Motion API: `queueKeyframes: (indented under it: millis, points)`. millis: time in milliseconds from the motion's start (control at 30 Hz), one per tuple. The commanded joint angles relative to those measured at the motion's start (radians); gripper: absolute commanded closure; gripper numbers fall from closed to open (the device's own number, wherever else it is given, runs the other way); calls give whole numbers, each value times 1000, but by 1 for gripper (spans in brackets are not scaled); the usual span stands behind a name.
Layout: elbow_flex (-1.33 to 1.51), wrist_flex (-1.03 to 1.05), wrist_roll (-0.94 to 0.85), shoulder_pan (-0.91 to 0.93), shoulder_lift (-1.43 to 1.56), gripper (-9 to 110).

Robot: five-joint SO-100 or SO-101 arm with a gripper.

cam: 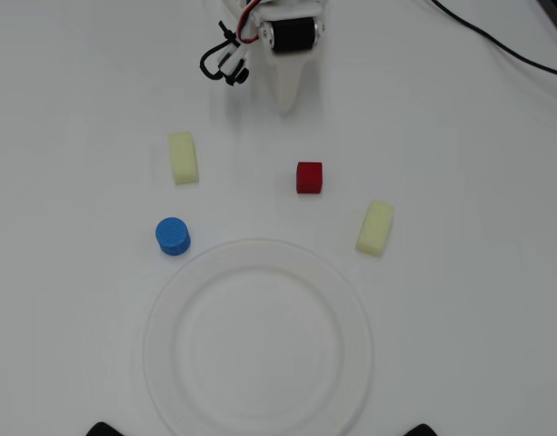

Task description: Grasp a red block and put it in the dish.

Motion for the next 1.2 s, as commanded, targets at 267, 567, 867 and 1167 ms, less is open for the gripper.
queueKeyframes:
  millis: [267, 567, 867, 1167]
  points:
    - [104, 18, 34, 12, 183, 101]
    - [-8, 11, 14, 46, 175, 101]
    - [-189, 11, 17, 44, -75, 101]
    - [-546, 12, 17, 46, -595, 101]
